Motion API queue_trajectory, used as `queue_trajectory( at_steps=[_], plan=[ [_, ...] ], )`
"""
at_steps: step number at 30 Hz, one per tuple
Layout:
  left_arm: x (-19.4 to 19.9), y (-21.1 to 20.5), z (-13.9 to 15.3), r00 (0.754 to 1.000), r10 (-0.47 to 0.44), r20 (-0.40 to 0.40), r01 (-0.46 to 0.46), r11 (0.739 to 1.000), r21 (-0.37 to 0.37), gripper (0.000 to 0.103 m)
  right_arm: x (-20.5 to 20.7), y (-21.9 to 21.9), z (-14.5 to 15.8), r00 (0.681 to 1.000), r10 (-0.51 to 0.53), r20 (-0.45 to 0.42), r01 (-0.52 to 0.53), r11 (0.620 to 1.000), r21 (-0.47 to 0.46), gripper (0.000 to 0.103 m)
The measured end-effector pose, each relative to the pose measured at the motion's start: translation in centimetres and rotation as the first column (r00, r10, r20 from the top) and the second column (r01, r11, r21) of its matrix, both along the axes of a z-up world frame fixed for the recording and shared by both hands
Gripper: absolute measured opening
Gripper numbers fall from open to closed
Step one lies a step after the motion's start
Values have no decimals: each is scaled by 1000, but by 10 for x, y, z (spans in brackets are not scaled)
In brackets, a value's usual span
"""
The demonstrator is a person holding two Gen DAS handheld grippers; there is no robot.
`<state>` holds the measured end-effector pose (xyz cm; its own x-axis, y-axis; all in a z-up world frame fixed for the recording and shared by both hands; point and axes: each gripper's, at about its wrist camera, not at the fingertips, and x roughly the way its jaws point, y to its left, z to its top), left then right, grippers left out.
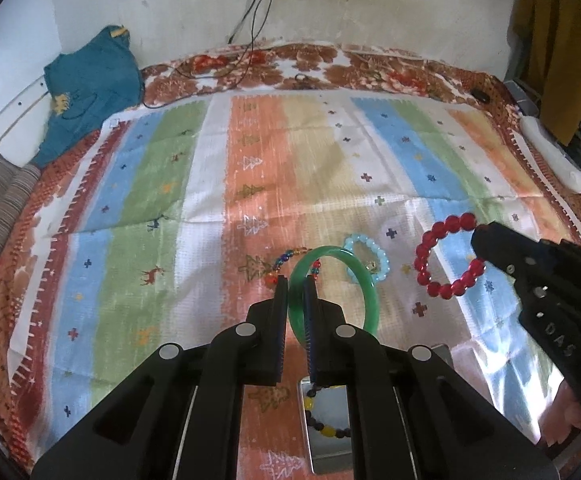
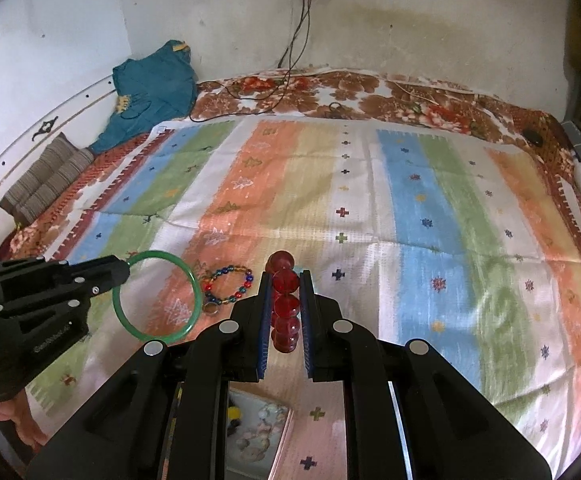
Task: Organize jewelry
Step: 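Carry the bangle and red bracelet over the tin and open both tools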
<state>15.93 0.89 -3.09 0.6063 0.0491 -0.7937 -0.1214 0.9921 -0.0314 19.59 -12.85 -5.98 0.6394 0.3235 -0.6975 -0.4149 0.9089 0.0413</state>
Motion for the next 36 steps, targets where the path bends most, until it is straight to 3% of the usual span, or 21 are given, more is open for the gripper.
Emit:
queue_trajectory(
  at_steps=[13, 19, 36],
  plan=[
    [-37, -15, 20, 998, -21, 60, 23, 1000, -21, 7, -38, -5, 12, 999, 24, 38, -25, 999, 29, 14],
    [-50, -17, 22, 998, -20, 67, 21, 1000, -12, 7, -59, -6, 17, 997, 35, 70, -37, 999, 29, 14],
    [-77, -25, 16, 998, -30, 61, 31, 999, -12, 7, -97, -5, 9, 994, 90, 57, -90, 996, 6, 14]
  ],
)
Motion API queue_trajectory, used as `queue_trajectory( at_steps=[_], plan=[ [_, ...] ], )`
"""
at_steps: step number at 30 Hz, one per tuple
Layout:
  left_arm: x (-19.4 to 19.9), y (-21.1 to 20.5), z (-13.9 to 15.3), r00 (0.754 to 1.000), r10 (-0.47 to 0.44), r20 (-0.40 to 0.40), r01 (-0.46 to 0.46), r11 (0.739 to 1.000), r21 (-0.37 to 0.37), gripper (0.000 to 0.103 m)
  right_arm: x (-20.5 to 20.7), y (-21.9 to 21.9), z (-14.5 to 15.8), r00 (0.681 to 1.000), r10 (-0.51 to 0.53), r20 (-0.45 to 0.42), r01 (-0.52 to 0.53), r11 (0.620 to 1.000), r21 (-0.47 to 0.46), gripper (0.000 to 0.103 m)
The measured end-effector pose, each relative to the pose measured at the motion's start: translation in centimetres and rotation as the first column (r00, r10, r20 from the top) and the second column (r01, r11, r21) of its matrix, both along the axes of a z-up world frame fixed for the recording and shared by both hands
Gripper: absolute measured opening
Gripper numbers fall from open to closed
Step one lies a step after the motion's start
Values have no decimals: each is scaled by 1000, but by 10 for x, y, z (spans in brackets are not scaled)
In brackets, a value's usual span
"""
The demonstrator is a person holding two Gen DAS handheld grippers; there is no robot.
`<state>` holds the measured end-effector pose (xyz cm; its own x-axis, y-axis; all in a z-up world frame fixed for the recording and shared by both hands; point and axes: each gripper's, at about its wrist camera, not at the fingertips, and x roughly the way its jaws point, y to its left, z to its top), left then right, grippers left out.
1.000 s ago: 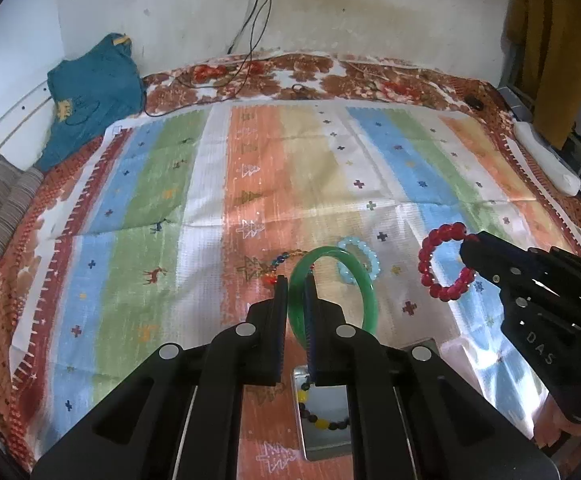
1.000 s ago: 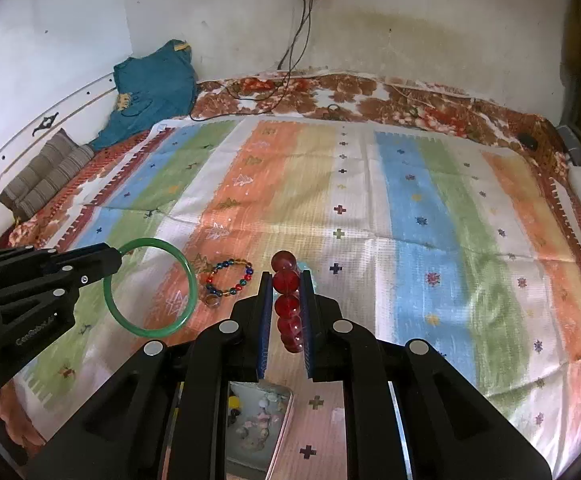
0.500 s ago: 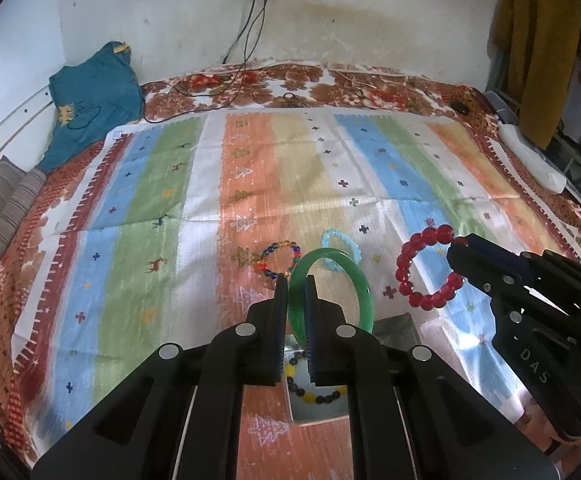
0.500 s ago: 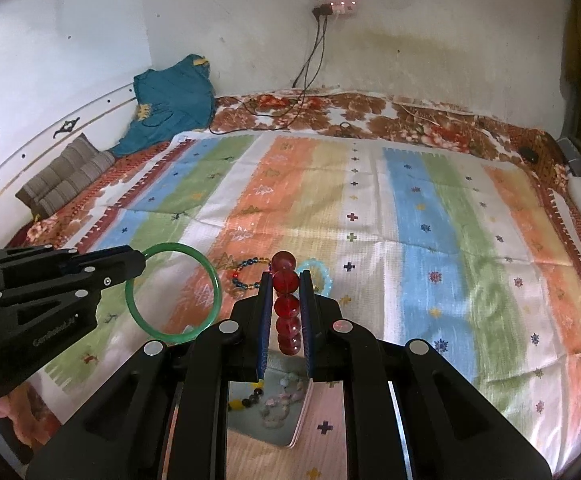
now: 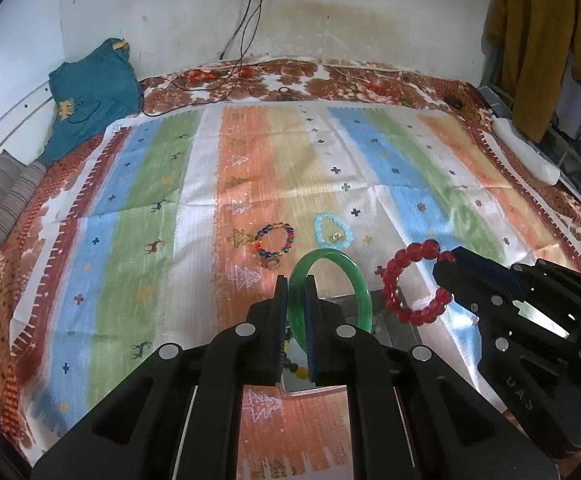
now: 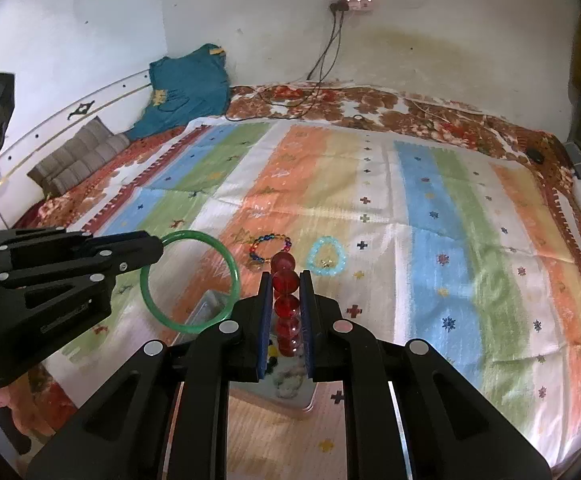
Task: Organize jewelry
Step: 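Carry the bangle and red bracelet over the tin and open both tools, then raise both open tools and move them toward the remaining bracelets on the cloth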
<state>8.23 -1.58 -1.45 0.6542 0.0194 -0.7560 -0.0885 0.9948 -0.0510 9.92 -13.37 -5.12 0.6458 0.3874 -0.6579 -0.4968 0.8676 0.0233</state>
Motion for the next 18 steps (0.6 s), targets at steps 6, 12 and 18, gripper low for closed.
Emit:
queue_trajectory(
  at_steps=[6, 12, 18],
  plan=[
    [-4, 2, -1, 1000, 15, -6, -15, 1000, -26, 8, -5, -2, -6, 999, 17, -35, -17, 1000, 10, 14],
    [0, 20, -7, 997, 65, -36, -68, 990, -119, 38, -1, -11, -4, 999, -35, -30, 35, 999, 5, 43],
    [2, 30, -8, 994, 102, -46, -107, 987, -119, 39, 13, -14, -8, 997, -60, -57, 59, 998, -7, 43]
  ],
)
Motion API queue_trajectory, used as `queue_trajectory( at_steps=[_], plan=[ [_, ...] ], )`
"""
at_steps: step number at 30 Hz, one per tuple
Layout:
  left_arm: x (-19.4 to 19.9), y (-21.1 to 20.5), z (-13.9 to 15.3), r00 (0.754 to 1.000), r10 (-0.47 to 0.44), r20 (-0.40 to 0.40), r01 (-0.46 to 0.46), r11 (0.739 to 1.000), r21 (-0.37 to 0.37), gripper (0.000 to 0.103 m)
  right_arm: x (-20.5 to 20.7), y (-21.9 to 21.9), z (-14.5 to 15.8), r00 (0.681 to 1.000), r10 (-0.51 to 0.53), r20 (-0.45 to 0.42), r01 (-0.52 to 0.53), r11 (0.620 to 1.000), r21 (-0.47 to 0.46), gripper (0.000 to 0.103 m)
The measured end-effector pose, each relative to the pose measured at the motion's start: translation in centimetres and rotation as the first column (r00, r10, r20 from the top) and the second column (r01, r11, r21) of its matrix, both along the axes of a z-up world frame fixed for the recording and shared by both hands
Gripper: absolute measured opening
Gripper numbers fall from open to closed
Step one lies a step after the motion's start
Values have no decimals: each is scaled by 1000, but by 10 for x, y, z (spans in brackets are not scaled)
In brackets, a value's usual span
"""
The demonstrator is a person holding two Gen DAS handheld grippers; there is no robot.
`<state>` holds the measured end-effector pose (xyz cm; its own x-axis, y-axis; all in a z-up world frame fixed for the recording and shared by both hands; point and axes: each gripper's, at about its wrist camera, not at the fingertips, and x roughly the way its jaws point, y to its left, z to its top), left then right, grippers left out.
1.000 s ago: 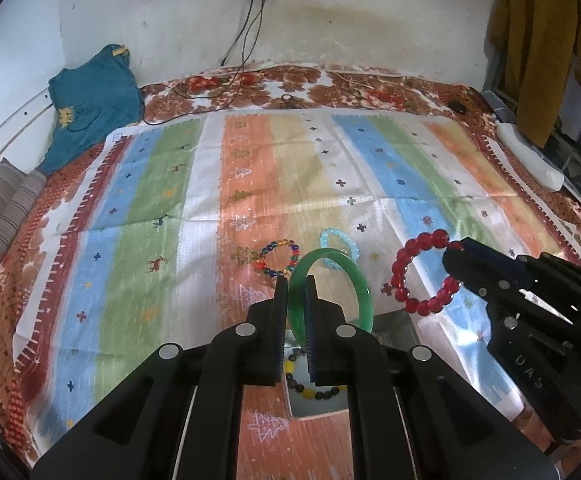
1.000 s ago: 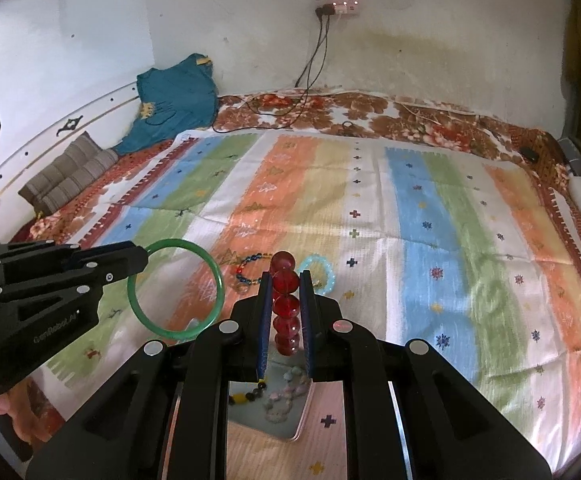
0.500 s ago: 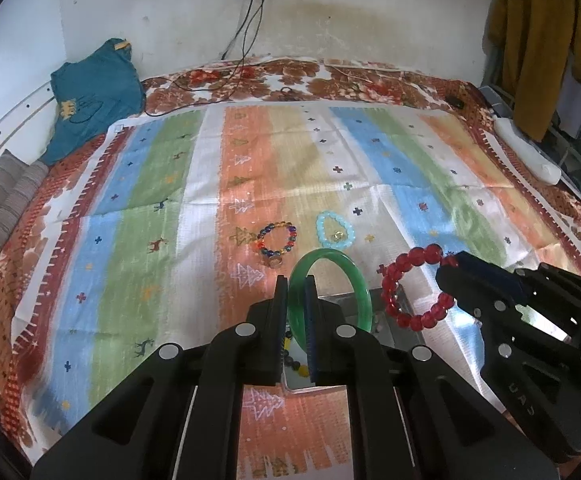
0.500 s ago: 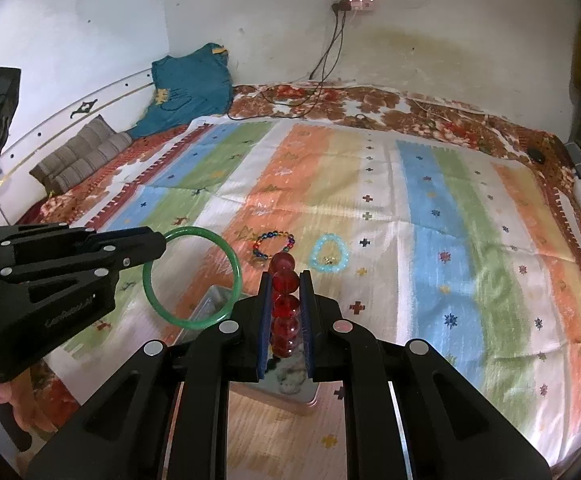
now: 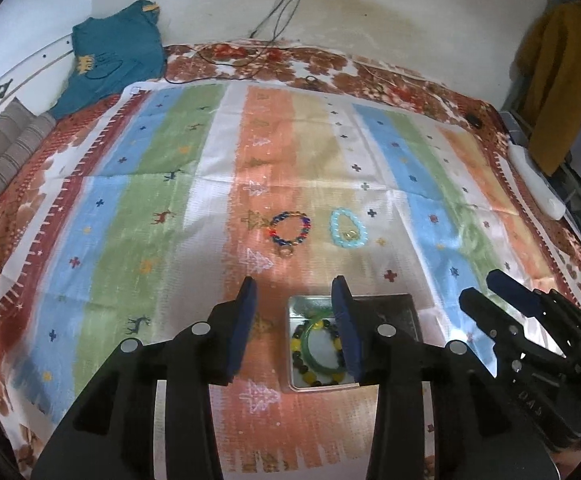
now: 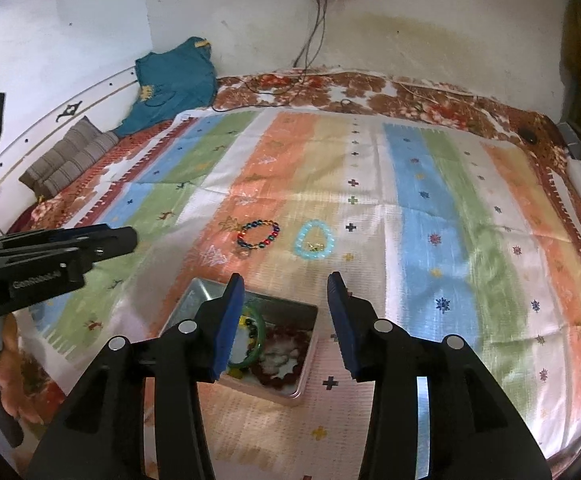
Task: Organize jewelry
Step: 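Raise both open tools and move them toward the remaining bracelets on the cloth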
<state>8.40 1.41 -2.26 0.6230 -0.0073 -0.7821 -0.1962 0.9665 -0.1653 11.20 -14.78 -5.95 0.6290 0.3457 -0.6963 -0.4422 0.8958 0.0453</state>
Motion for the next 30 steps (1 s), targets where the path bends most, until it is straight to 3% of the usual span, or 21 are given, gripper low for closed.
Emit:
queue_trajectory(
  at_steps=[12, 14, 20, 24, 30],
  plan=[
    [14, 6, -10, 999, 5, -38, -5, 1000, 17, 47, 29, -3, -7, 998, -39, -52, 39, 999, -9, 50],
    [19, 6, -12, 999, 6, -45, -4, 1000, 25, 48, 34, -2, -8, 997, -48, -55, 47, 999, -22, 56],
    [36, 8, -20, 998, 5, -69, -1, 998, 65, 54, 54, 2, -19, 995, -58, -86, 52, 996, -72, 62],
    [45, 10, -23, 999, 19, -44, -15, 996, 83, 54, 64, 4, -22, 994, -65, -91, 57, 995, -81, 70],
    [64, 13, -31, 998, 17, -62, -12, 997, 81, 57, 83, 4, -32, 989, -94, -111, 83, 992, -100, 70]
  ],
)
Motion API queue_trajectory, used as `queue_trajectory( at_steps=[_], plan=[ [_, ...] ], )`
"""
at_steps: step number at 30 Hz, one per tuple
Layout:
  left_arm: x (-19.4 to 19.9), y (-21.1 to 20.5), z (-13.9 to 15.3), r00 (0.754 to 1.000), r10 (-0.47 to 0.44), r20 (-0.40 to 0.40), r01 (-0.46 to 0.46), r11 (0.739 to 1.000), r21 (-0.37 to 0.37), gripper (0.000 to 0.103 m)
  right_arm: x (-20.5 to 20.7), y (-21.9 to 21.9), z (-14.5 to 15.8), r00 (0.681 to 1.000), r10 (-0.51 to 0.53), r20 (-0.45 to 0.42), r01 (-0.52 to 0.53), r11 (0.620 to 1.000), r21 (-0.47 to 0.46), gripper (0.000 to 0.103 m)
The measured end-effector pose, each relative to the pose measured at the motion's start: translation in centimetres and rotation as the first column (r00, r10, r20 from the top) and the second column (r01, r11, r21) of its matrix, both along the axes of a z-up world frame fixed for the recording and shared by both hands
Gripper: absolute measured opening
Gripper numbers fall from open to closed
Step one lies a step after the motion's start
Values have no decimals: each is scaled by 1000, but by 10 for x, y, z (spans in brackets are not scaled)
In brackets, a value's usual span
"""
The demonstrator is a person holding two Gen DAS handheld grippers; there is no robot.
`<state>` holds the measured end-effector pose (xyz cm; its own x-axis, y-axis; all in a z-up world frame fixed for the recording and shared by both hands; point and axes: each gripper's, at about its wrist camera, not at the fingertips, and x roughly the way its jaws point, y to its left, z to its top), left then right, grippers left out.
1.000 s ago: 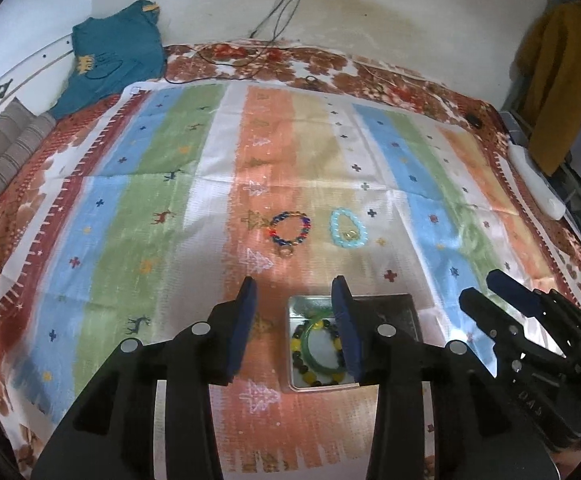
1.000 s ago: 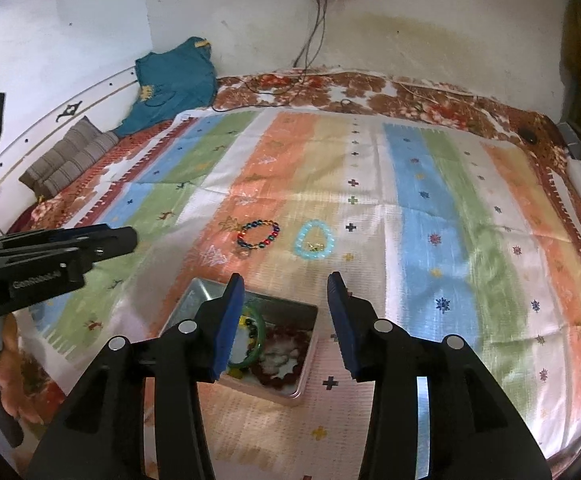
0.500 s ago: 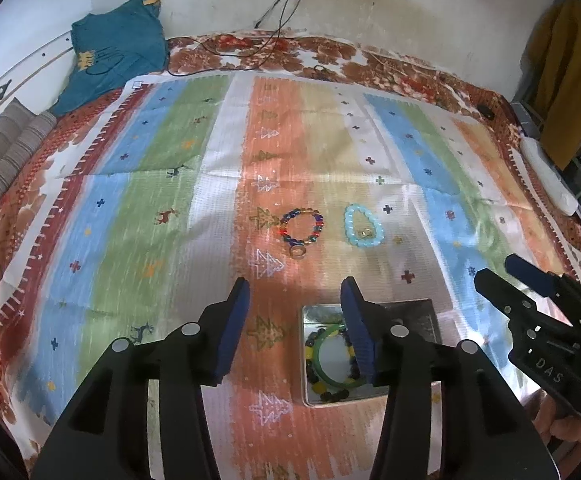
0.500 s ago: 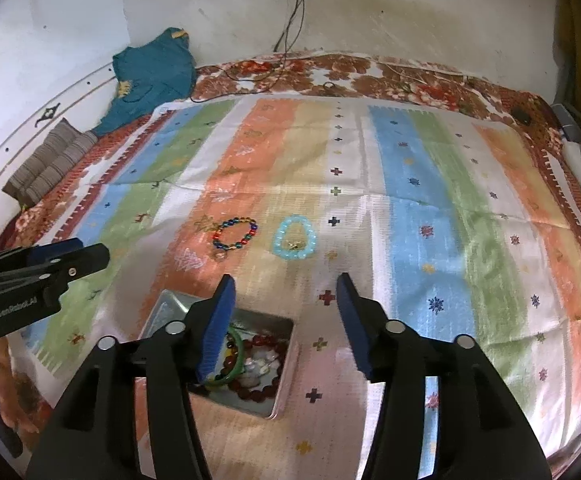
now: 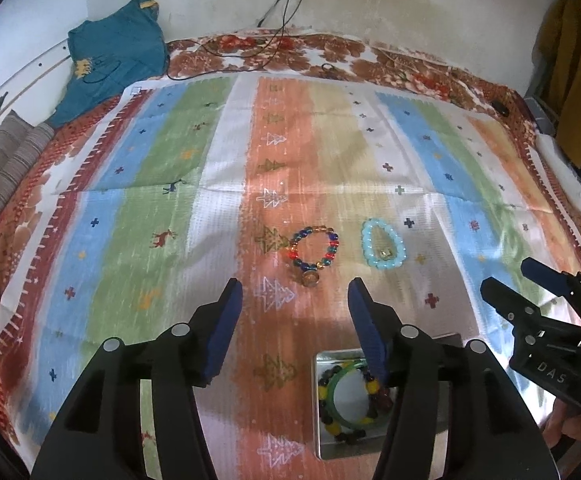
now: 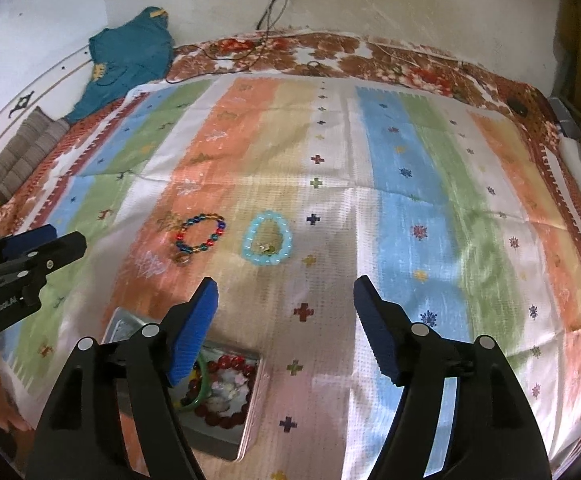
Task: Organize jewelry
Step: 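Raise both open tools and move them toward the remaining bracelets on the cloth, then lower the left tool to the multicolour bead bracelet while the right tool reaches the pale blue bracelet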
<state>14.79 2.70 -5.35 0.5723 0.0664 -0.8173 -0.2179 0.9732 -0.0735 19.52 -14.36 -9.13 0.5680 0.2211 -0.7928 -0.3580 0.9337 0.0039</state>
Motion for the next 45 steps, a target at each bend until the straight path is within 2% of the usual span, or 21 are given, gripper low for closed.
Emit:
queue_trajectory(
  at_steps=[5, 18, 28, 45],
  plan=[
    [10, 4, -5, 1000, 6, 6, -5, 1000, -9, 63, 12, 3, -4, 1000, -12, 2, 12, 1000, -16, 71],
    [51, 18, -37, 997, 13, -71, -13, 1000, 6, 65, 46, 11, -20, 999, -15, -42, 14, 999, -30, 72],
    [71, 31, -59, 992, 21, -123, -26, 999, -36, 67, 66, 22, -30, 998, -7, -60, 4, 999, -37, 72],
    [98, 27, -80, 985, -25, -171, 22, 1000, -20, 69, 94, 32, -57, 993, -7, -117, -1, 998, -69, 72]
  ],
)
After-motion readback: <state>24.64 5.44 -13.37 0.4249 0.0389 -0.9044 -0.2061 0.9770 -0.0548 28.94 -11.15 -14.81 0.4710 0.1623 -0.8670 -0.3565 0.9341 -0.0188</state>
